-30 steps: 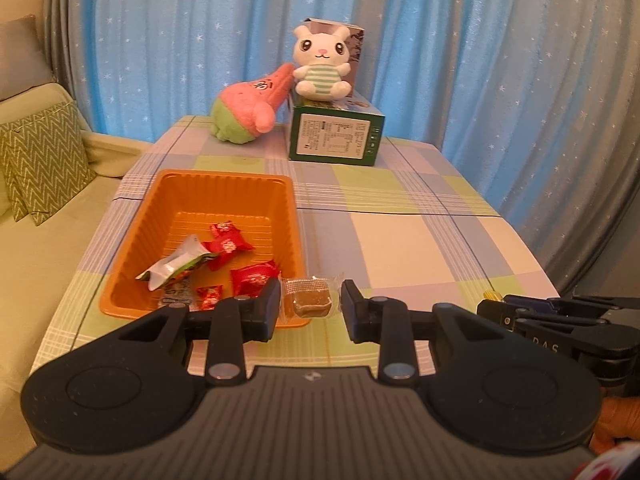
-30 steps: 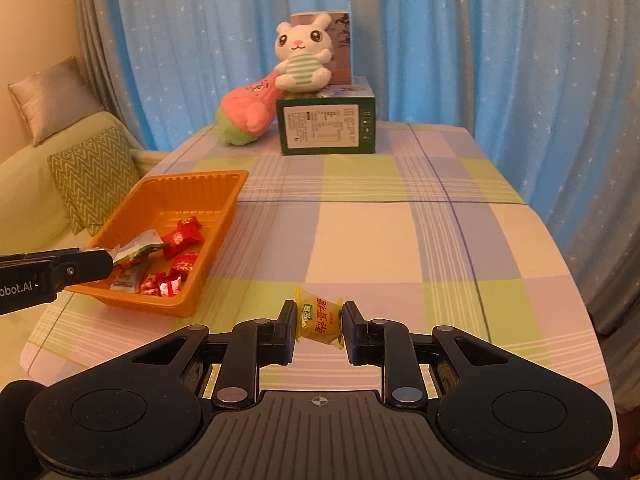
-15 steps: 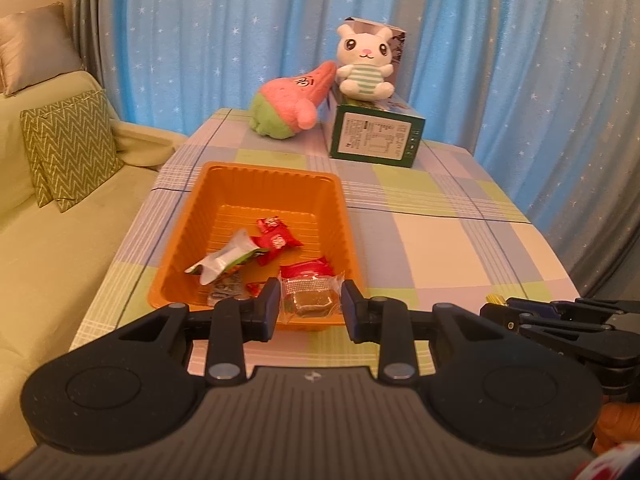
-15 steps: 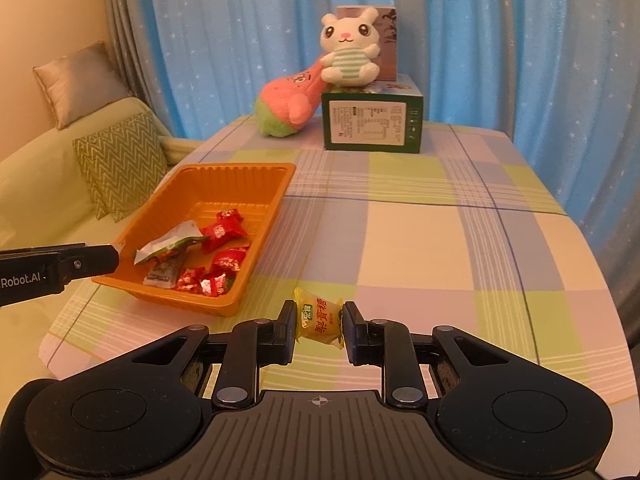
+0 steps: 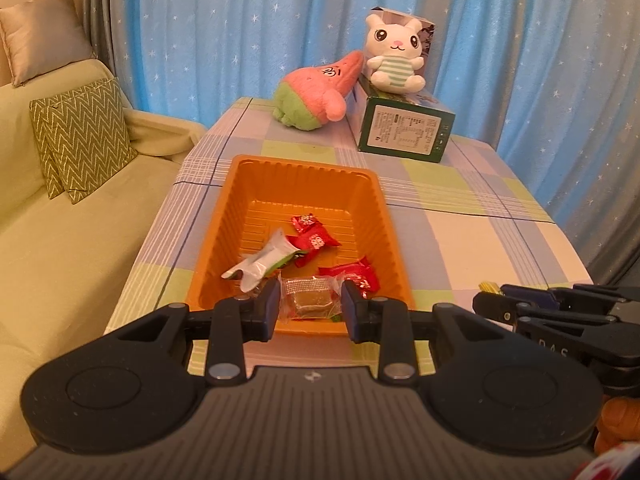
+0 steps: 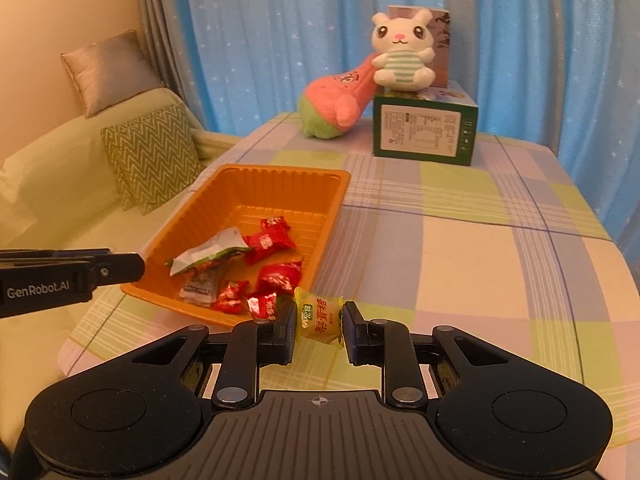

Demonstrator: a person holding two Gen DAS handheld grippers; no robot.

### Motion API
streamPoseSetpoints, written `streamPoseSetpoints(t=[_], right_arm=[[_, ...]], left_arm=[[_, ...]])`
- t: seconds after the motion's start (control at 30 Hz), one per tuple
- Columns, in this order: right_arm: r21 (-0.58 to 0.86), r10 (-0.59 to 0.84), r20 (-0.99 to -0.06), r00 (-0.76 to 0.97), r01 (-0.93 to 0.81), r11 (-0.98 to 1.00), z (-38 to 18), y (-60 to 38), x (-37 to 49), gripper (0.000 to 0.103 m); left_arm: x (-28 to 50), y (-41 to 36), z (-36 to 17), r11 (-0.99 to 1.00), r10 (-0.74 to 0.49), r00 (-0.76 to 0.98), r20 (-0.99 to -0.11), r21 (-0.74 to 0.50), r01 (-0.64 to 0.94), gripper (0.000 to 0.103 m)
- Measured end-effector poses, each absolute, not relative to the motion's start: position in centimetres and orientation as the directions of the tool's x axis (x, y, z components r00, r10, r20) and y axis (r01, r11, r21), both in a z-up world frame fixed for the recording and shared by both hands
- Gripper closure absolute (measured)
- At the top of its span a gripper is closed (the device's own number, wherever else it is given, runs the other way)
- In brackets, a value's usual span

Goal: Organize snacks
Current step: 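Carry the brown sweet and yellow candy over the orange tray with both tools, then open the left tool to drop the brown sweet while the right tool releases the yellow candy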

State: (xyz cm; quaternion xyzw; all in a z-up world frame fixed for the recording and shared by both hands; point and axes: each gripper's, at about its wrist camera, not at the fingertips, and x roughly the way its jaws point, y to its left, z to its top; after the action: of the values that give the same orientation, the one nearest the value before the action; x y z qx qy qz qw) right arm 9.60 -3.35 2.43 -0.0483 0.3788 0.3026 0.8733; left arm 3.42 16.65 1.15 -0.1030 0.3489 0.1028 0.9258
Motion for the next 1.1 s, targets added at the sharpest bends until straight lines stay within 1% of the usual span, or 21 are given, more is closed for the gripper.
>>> streamPoseSetpoints(t=[0.57, 1.1], right_arm=[[0.161, 0.521, -0.696, 0.495, -0.599, 0.784, 1.6, 1.8, 13.9, 0.079], [0.167, 0.506, -0.723, 0.471, -0.591, 0.789, -0.9, 5.1, 19.1, 0.079]], left_arm=[[7.3, 20.1, -0.2, 0.959, 0.121, 0.718, -0.685, -0.106, -0.263, 0.074], [14.3, 23.7, -1.9, 0.974, 0.097, 0.703, -0.705, -0.078, -0.213, 0.073]])
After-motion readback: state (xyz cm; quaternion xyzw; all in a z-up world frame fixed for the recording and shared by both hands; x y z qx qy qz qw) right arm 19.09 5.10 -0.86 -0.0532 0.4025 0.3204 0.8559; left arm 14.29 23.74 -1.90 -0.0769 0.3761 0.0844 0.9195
